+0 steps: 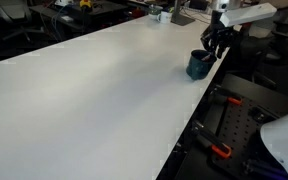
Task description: Remove the marker from the cup and put it on the table
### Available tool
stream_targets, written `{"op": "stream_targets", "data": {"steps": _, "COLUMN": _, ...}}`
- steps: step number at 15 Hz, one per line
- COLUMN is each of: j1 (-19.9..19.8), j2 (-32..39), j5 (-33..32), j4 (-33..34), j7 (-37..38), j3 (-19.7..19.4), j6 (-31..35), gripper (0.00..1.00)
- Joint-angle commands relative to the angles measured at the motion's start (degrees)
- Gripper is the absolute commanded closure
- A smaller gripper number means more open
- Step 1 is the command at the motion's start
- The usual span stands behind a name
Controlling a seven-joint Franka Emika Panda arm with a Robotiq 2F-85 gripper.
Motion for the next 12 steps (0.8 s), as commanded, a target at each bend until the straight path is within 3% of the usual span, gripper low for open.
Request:
{"op": "stream_targets", "data": {"steps": 1, "j1": -0.32, "j2": -0.45, "j5": 1.08, "j4": -0.59, "j7": -3.69, "j3": -0.67, "j6": -0.73, "gripper": 0.99}}
{"op": "stream_targets", "data": {"steps": 6, "j1": -0.42, "j2": -0.71, "j5": 1.0, "j4": -0.28, "j7": -4.61, "j3": -0.9, "j6": -0.93, "gripper": 1.0}}
{"op": "stream_targets", "data": {"steps": 7, "j1": -0.34, "j2": -1.14, "j5": 0.72, "j4": -0.28, "j7": -4.36, "j3": -0.79, "j6": -1.27, "gripper": 0.74}}
{"op": "stream_targets", "data": {"steps": 9, "j1": 0.04, "j2": -2.31, "j5": 1.4, "j4": -0.29, "j7": -4.83, "j3": -0.46, "j6": -1.64, "gripper": 0.66}}
{"op": "stream_targets", "data": {"steps": 12, "j1": 0.69, "j2": -5.12, "j5": 1.15, "j4": -0.72, "j7": -4.06, "j3": 0.47, "j6": -3.43, "gripper": 0.44}}
